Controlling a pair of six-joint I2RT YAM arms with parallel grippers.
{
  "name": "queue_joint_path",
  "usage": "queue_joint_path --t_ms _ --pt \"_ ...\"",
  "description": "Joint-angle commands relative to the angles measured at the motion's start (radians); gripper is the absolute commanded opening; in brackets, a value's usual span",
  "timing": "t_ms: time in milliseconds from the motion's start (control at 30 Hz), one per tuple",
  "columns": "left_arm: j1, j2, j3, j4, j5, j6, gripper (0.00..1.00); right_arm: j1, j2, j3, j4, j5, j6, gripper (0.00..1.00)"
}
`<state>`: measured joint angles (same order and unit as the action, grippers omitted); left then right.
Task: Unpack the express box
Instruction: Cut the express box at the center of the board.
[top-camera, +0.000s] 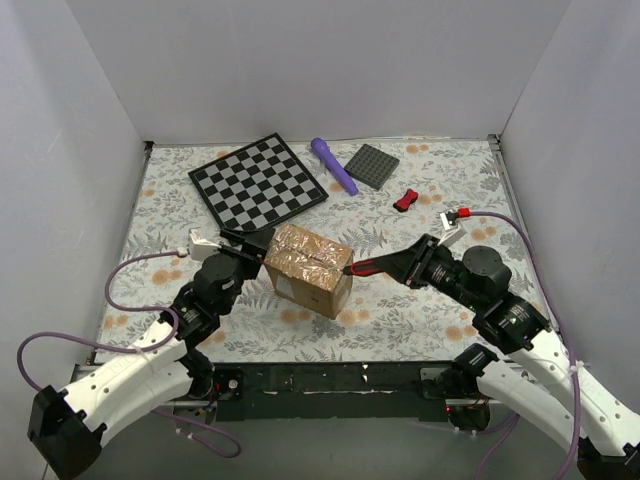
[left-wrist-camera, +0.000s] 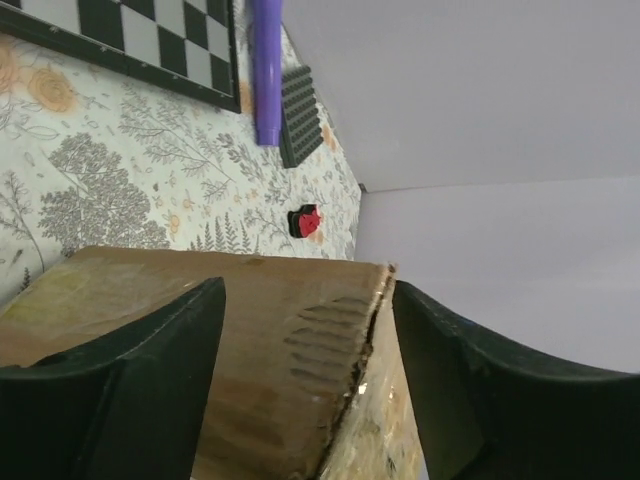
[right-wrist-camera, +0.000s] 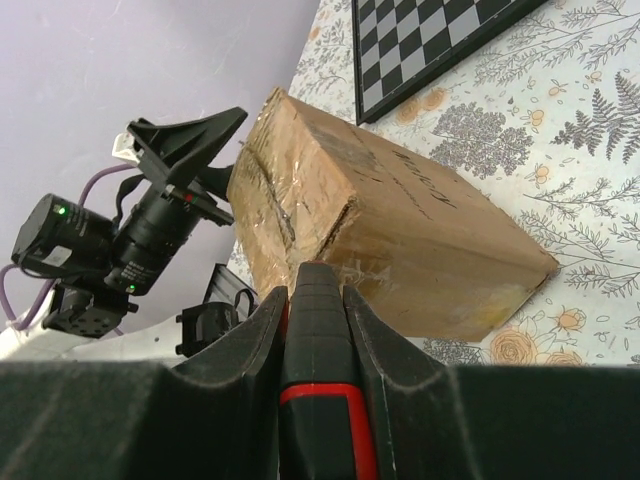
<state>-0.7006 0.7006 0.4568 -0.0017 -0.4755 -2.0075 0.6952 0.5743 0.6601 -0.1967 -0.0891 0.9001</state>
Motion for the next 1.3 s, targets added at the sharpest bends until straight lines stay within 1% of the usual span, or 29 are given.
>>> queue_joint_path --t_ms 0,100,200,233,300,333,367,400,433,467,500,533,567,633,667,700,767,800,833,933,1000,1133,1200,1267 --pt "0.000 0.042 0.080 -0.063 -0.072 0.002 0.81 0.009 -0.016 0.085 0.058 -0.023 -0.052 0.01" --pt "0.001 0.033 0.141 -0.080 -0.135 0.062 0.91 0.010 0.004 0.143 0.085 0.011 -0.082 0.01" --pt "0.001 0.002 0.181 -0.078 -0.201 0.139 0.93 0.010 0.010 0.188 0.068 0.049 -0.139 0.01" --pt "0.001 -0.006 0.192 -0.081 -0.213 0.159 0.94 0.009 0.006 0.203 0.066 0.084 -0.154 0.01" --pt "0.003 -0.015 0.219 -0.139 -0.241 0.177 0.92 0.009 0.004 0.223 0.040 0.159 -0.197 0.01" --pt "0.003 -0.021 0.226 -0.168 -0.242 0.170 0.90 0.010 0.004 0.240 -0.004 0.261 -0.214 0.01" --pt "0.003 -0.024 0.230 -0.231 -0.238 0.162 0.88 0.010 0.006 0.234 -0.016 0.317 -0.227 0.01" --pt "0.003 -0.032 0.230 -0.266 -0.233 0.121 0.85 0.009 0.006 0.224 -0.029 0.377 -0.249 0.01" --pt "0.003 -0.053 0.209 -0.297 -0.226 0.102 0.82 0.009 0.010 0.211 -0.029 0.476 -0.269 0.01" --pt "0.003 -0.071 0.192 -0.331 -0.215 0.092 0.73 0.010 0.024 0.187 -0.018 0.514 -0.300 0.01" --pt "0.003 -0.091 0.175 -0.346 -0.184 0.061 0.69 0.009 0.036 0.179 -0.015 0.547 -0.320 0.01" --pt "0.003 -0.111 0.127 -0.357 -0.169 0.046 0.64 0.007 0.050 0.171 0.000 0.598 -0.361 0.01" --pt "0.003 -0.159 0.105 -0.369 -0.148 0.035 0.52 0.009 0.079 0.148 0.020 0.609 -0.383 0.01" --pt "0.003 -0.203 0.060 -0.380 -0.100 0.020 0.33 0.009 0.114 0.128 0.078 0.621 -0.430 0.01" --pt "0.003 -0.234 0.028 -0.391 -0.086 0.018 0.26 0.009 0.154 0.116 0.094 0.621 -0.443 0.01" --pt "0.003 -0.242 0.020 -0.405 -0.074 0.018 0.10 0.009 0.176 0.110 0.106 0.624 -0.454 0.01" --pt "0.003 -0.230 0.020 -0.444 -0.032 0.033 0.02 0.007 0.237 0.101 0.161 0.618 -0.484 0.01" --pt "0.003 -0.186 0.025 -0.458 -0.009 0.038 0.00 0.007 0.255 0.095 0.180 0.609 -0.493 0.01" --pt "0.003 -0.161 0.026 -0.462 0.045 0.047 0.00 0.006 0.277 0.093 0.187 0.597 -0.497 0.01" --pt "0.001 -0.076 0.011 -0.431 0.121 0.056 0.01 0.004 0.358 0.096 0.261 0.552 -0.518 0.01" --pt "0.001 -0.064 -0.012 -0.380 0.124 0.065 0.02 0.003 0.409 0.104 0.289 0.525 -0.524 0.01" --pt "0.003 0.012 -0.014 -0.294 0.156 0.113 0.04 0.006 0.446 0.084 0.364 0.352 -0.550 0.01" --pt "0.003 0.052 -0.004 -0.270 0.178 0.130 0.06 0.009 0.460 0.078 0.371 0.325 -0.552 0.01" --pt "0.003 0.098 -0.003 -0.238 0.192 0.142 0.11 0.017 0.466 0.070 0.375 0.272 -0.558 0.01"
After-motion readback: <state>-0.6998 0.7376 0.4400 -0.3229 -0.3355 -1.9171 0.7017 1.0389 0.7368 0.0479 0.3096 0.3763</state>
